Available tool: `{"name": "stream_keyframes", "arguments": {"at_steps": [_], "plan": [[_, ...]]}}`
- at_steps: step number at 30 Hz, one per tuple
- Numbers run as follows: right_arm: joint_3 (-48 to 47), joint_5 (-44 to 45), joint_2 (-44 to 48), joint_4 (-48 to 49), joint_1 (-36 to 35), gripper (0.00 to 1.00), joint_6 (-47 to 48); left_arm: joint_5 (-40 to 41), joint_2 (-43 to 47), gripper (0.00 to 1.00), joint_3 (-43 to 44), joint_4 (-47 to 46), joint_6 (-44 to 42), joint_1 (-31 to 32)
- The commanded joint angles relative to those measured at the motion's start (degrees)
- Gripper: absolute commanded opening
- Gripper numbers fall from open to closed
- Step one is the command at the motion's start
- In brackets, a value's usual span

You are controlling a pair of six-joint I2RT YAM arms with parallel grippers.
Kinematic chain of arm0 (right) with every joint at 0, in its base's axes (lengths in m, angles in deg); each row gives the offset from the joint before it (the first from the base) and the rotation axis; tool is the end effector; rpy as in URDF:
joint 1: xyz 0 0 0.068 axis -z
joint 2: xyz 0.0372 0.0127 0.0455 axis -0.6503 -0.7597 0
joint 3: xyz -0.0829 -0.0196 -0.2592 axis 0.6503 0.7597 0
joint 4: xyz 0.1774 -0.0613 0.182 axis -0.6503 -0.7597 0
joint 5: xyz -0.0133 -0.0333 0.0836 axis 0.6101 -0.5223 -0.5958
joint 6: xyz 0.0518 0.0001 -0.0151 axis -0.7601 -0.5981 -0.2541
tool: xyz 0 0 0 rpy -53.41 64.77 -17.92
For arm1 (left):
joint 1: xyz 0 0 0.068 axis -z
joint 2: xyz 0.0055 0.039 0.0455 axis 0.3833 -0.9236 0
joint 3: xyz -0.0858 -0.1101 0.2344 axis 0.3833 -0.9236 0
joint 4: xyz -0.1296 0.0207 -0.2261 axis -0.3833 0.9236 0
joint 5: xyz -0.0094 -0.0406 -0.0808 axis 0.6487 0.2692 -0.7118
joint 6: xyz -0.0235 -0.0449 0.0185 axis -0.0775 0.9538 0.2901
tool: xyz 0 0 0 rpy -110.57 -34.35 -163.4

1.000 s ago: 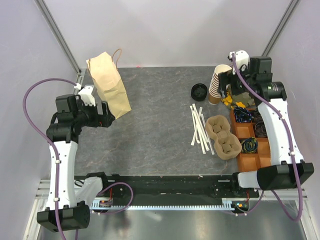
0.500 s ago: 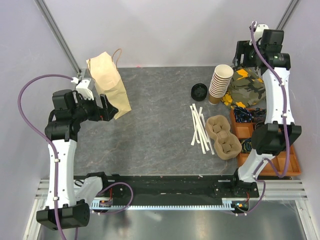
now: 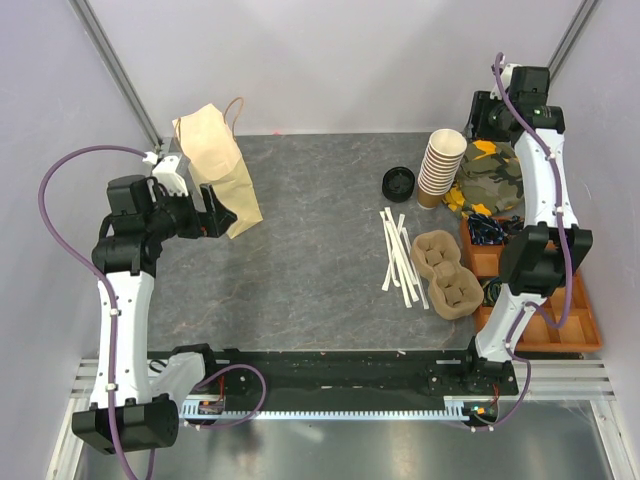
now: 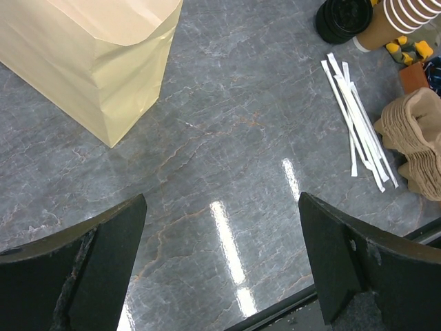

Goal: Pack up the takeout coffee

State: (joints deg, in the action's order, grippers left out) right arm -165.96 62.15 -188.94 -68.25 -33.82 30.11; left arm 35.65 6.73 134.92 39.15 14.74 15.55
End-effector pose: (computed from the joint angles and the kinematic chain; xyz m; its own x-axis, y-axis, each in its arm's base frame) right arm 0.4257 -0.0446 0.3942 -0.6088 0.0917 -0.7880 -0.0003 0.9933 0.1158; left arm 0.1887 0.0052 0.3831 -0.5535 -0.1106 -0.8255 0.2840 0.9067 -0.3119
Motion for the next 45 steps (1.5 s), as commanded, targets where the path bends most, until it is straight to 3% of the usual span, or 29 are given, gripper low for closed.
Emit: {"name": "stream_keyframes", "arguments": {"at_steps": [1, 6, 35, 45], "plan": [[-0.4, -1.8, -0.7, 1.7, 0.7, 0.55, -2.5, 1.2, -0.4, 1.0, 1.4, -2.6, 2.1, 0.1], [-0.4, -3.4, -1.8, 1.9, 1.5, 0.45, -3.6, 1.7, -0.6, 1.0, 1.1, -2.6, 2.6, 0.0], [-0.7, -9.7, -1.5, 3.1, 2.7, 0.45, -6.1, 2.9, -2.3, 1.0, 0.6, -3.4, 4.0, 0.1], [1.6, -11.1, -1.8, 3.6, 2.7, 0.34, -6.7, 2.6, -2.3, 1.0, 0.6, -3.4, 4.0, 0.0]]}}
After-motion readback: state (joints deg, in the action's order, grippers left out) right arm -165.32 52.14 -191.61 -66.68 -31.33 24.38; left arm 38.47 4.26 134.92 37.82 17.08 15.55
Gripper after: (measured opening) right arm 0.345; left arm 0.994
